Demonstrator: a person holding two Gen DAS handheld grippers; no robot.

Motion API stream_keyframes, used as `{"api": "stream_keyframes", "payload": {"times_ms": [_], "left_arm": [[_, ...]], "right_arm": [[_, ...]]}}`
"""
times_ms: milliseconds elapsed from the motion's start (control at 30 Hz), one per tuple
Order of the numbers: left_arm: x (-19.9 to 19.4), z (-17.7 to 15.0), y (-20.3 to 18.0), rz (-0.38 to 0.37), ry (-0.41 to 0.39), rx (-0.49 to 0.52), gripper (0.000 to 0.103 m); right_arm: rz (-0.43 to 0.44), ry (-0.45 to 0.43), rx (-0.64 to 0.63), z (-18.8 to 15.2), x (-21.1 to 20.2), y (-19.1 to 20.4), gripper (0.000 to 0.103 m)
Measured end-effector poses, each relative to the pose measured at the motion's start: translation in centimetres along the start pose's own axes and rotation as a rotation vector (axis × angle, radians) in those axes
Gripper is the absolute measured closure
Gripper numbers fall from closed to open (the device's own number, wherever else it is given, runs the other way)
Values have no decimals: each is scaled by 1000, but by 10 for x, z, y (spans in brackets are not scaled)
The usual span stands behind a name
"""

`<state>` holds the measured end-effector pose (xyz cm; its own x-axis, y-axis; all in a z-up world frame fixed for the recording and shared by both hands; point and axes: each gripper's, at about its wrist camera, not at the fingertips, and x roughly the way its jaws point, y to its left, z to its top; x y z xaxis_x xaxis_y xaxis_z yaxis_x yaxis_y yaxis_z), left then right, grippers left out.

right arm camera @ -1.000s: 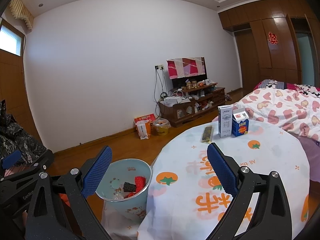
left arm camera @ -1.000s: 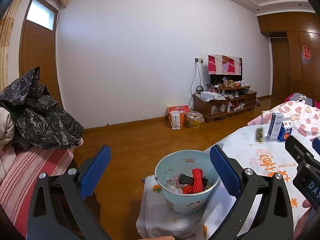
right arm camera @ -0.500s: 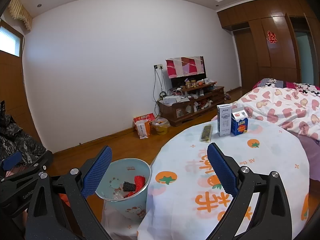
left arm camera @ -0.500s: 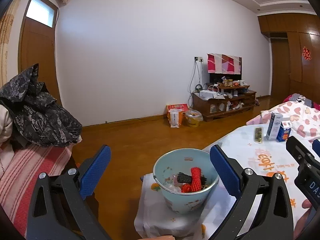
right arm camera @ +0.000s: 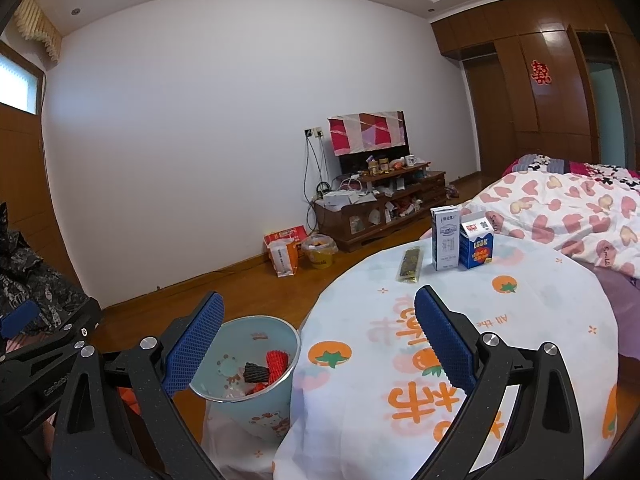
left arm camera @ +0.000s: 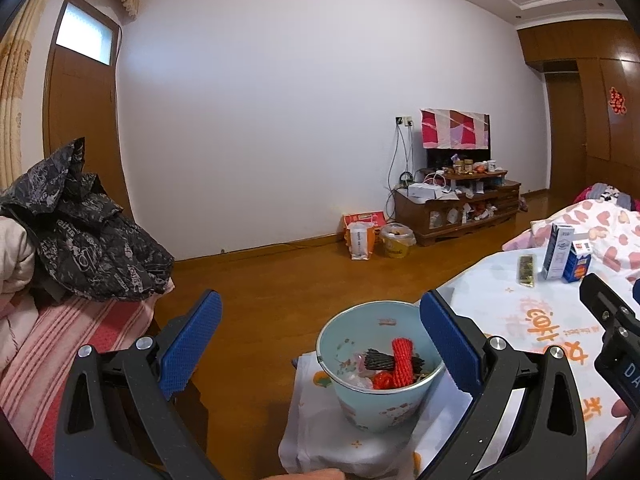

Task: Collect trash

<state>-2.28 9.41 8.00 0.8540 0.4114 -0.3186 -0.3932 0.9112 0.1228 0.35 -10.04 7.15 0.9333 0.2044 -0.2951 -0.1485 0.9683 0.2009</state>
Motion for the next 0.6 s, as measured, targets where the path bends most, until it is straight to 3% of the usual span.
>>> {"api": "stream_keyframes", "payload": {"times_ms": [600], "left_arm": [[5,-2,6,-37,32,-37,7]], "right_arm": [[-9,4,5,-2,0,0,8]]}}
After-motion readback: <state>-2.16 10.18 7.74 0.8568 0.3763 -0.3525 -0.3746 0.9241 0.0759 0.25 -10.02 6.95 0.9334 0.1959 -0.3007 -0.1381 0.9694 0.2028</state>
